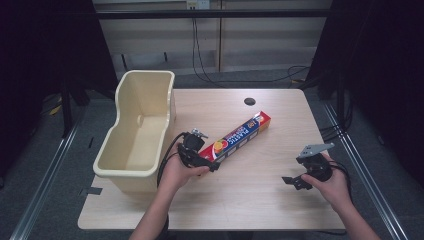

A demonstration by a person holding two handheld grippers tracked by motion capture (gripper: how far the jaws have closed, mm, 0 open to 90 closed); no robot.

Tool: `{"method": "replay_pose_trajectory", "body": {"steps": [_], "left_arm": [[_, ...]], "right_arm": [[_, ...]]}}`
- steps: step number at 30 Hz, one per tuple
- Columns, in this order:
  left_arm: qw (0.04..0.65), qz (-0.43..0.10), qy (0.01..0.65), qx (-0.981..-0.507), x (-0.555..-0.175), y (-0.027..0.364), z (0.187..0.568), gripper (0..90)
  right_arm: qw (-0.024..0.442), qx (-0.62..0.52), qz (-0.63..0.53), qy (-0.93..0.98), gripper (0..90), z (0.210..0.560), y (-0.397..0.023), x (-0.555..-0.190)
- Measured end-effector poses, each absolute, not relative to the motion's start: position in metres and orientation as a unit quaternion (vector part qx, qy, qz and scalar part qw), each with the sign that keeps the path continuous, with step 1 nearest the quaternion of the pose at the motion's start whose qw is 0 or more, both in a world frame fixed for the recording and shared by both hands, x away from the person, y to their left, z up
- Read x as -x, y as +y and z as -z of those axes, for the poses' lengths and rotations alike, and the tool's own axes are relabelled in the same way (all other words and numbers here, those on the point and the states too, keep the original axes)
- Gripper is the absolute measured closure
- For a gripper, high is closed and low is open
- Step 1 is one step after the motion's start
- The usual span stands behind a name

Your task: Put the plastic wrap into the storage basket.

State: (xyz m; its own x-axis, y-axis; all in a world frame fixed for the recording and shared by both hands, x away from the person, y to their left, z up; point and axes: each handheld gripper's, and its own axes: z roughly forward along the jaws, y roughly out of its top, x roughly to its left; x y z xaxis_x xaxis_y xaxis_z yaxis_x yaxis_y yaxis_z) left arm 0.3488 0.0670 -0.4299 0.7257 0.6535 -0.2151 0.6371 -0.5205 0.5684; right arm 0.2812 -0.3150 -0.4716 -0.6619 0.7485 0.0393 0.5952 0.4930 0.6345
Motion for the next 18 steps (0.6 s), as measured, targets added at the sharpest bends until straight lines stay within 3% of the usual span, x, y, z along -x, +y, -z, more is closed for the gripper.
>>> {"method": "replay_pose_trajectory", "body": {"steps": [18], "left_arm": [[0.311, -0.002, 0.350, -0.883, -0.377, 0.031, 0.426, 4.1]], "right_arm": [[0.122, -0.387, -0.317, 0.857, 4.0, 0.471, -0.313, -0.279]]}}
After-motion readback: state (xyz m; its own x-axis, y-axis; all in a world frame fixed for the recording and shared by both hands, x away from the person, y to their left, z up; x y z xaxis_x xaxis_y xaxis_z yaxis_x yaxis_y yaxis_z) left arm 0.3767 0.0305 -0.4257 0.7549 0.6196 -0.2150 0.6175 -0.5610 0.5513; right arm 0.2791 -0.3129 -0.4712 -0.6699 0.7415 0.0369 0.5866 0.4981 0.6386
